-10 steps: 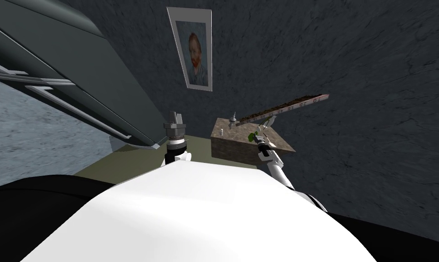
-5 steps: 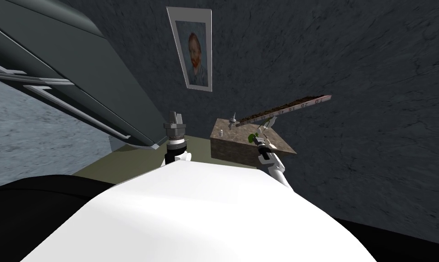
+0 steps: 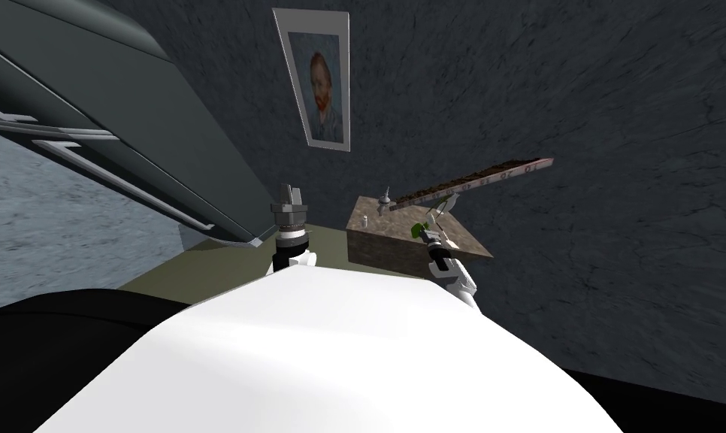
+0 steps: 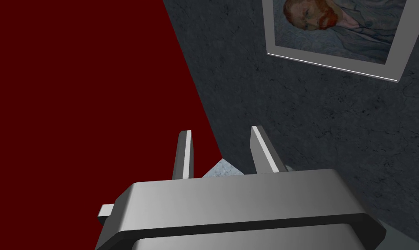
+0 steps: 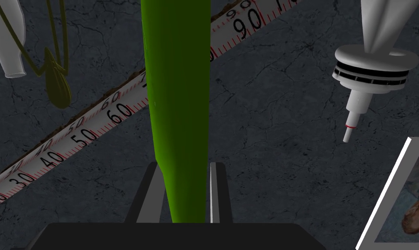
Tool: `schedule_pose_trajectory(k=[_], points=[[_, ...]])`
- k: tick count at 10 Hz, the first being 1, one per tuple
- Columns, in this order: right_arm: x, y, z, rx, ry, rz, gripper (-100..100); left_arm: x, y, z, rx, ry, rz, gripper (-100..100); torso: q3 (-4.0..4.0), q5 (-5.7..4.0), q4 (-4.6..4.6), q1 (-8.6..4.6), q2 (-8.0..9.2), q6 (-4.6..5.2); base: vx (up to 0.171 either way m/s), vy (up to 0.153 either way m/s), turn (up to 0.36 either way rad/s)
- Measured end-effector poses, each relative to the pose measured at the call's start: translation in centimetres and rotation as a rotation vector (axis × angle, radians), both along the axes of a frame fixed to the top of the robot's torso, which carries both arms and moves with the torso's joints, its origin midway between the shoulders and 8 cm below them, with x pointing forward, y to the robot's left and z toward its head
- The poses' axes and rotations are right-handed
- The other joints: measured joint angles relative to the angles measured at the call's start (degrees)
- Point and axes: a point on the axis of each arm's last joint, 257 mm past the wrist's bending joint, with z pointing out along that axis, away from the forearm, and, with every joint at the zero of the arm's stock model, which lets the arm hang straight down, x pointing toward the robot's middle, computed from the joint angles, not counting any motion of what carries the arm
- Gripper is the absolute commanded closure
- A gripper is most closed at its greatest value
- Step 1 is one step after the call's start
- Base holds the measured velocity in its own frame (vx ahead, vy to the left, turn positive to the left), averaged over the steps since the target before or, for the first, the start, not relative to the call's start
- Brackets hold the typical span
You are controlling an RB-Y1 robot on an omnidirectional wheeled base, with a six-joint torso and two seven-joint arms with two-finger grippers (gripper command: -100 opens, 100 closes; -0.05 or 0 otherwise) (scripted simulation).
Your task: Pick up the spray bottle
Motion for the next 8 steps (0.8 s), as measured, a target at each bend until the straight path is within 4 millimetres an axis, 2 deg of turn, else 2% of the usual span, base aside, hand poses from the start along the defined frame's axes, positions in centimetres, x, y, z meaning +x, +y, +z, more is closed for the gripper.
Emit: schedule_pose_trajectory(k=[2, 4, 6, 8], points=[[-0.6, 0.5, 0.8, -0.004, -0.016, 0.006, 100, 0.0, 0.0, 0.0, 0.0, 0.0, 0.0, 0, 0.07, 0.06, 0.05, 0.15, 0.11, -0.06, 0.027, -0.016, 0.012], [-2.1, 0.6, 0.5, 0.0, -0.002, -0.013, 100, 0.0, 0.0, 0.0, 0.0, 0.0, 0.0, 0, 0.0, 0.02, 0.01, 0.03, 0.0, -0.01, 0.043, -0.025, 0.009], [-2.6, 1.0, 1.7, -0.005, -0.02, -0.006, 100, 0.0, 0.0, 0.0, 0.0, 0.0, 0.0, 0, 0.09, 0.08, 0.06, 0.17, 0.12, -0.06, 0.021, -0.018, 0.013], [-4.4, 1.0, 1.4, -0.001, -0.006, -0.028, 100, 0.0, 0.0, 0.0, 0.0, 0.0, 0.0, 0, 0.03, 0.04, 0.02, 0.04, 0.04, 0.01, 0.042, -0.026, 0.004]])
